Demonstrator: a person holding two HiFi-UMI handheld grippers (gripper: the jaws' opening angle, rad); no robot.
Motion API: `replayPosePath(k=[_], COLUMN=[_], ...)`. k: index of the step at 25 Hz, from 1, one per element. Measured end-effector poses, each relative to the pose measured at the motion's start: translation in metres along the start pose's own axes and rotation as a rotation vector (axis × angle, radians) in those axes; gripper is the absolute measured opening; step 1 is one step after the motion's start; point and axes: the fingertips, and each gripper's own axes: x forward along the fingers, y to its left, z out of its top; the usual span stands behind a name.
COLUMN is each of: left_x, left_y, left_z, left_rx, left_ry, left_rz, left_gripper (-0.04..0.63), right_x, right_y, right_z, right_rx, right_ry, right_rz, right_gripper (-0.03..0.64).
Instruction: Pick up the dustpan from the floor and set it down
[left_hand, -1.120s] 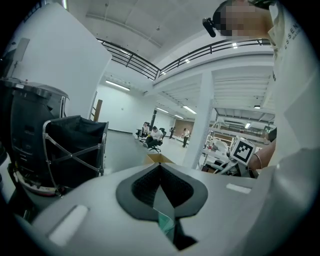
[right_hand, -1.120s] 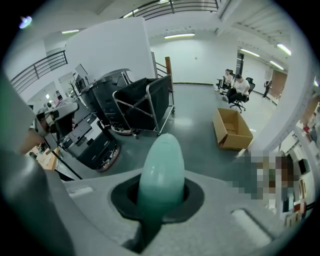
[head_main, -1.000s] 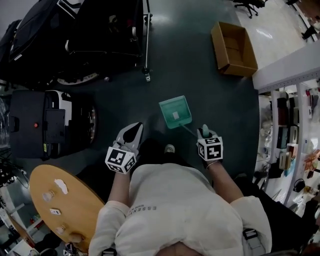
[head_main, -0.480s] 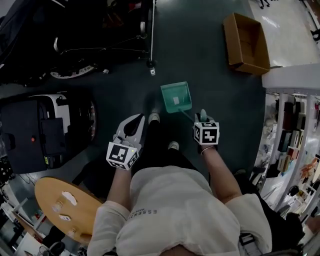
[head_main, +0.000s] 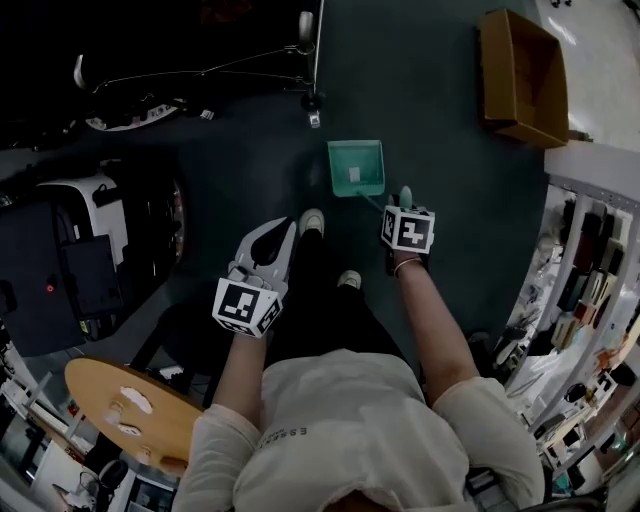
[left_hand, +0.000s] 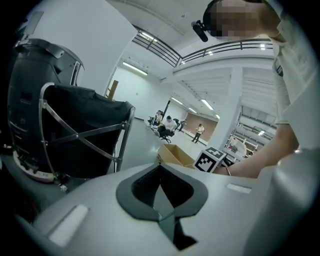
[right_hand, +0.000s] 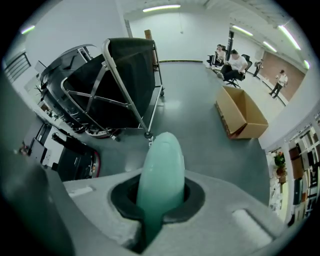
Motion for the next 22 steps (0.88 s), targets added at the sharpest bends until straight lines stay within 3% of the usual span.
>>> replayPosePath(k=[5, 6, 8, 11, 16, 18, 22], left_x=[-0.002, -0.003, -0.005, -0.009, -0.014, -0.021, -0.041], left_y=[0.009, 0.010, 0.014, 0.012, -0.011, -0.026, -0.063], left_z=[-0.021, -0.021, -0.018, -0.008, 0.021, 0.032, 0.058], left_rx=[-0.030, -0.034, -0.040, -0.037, 0.007, 0.022, 0.038], left_ry=[0.028, 0.028, 0.020, 0.002, -0.048, -0.064, -0.097], left_rz=[0.023, 0.027, 0.035, 0.033, 0.002, -0.008, -0.030], left_gripper=[0.017, 0.017, 0.017, 0.017, 0.017, 0.017, 0.017], right_x=[0.008, 0.008, 0.007, -0.004, -0.060, -0.097, -0.202], right_y=[0.004, 0.007, 0.013, 0.015, 0.001, -0.005, -0.010], right_z=[0.004, 0.003, 0.004, 0.009, 0.037, 0.046, 0.068], right_rx=[0.031, 0.043, 0.055, 0.038, 0.042, 0.079, 0.117], right_ry=[-0.043, -0.049, -0.066, -0.109, -0.257, -0.339, -0.654], right_rz=[0.039, 0.062, 0.095, 0.090, 0.071, 0.102, 0.248], right_gripper=[0.007, 0.052, 0.260, 0.345, 0.367, 0.367, 0.353])
